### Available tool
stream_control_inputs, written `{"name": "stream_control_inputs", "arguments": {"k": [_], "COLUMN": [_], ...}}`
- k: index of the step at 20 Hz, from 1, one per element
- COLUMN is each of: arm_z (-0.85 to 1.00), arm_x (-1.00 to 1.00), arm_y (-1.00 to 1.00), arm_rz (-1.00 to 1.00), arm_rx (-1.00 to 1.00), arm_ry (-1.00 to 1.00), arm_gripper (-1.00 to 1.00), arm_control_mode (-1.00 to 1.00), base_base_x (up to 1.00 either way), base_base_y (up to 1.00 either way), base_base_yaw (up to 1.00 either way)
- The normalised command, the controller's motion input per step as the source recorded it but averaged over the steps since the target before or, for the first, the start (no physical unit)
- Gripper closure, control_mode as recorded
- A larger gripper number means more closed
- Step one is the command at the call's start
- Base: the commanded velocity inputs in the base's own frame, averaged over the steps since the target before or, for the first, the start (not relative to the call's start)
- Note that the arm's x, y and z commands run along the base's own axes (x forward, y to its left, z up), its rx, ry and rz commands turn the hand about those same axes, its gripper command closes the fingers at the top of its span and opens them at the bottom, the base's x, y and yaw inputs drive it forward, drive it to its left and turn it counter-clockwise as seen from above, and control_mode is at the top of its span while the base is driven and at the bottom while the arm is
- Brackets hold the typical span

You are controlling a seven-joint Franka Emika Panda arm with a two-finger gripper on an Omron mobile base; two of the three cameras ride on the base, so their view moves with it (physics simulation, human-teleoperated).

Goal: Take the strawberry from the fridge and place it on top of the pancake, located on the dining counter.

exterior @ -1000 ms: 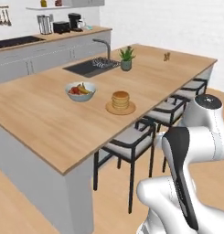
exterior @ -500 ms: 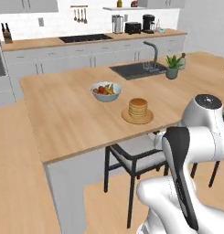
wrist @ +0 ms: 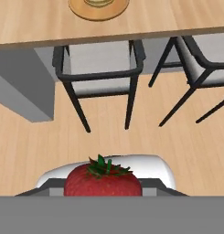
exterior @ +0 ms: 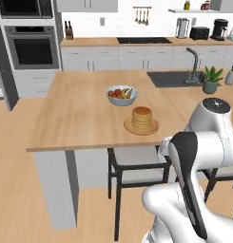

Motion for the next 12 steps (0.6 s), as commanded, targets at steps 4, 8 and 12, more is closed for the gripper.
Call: {"name": "stream_control_inputs", "arguments": {"k": [4,8,12], "arm_z": [0.0,0.0,0.0], "arm_x": [0.0,0.0,0.0], "arm_y": [0.0,0.0,0.0], "arm_rz": [0.0,0.0,0.0], "arm_rx": [0.0,0.0,0.0], "arm_ry": [0.0,0.0,0.0], "arm_gripper": [1.0,1.0,1.0], "arm_control_mode": [1.0,1.0,1.0], "base_base_x": [0.09,0.39,0.46], "base_base_y": [-0.32,0.32,0.37], "base_base_yaw": [0.06,-0.18,-0.2]}}
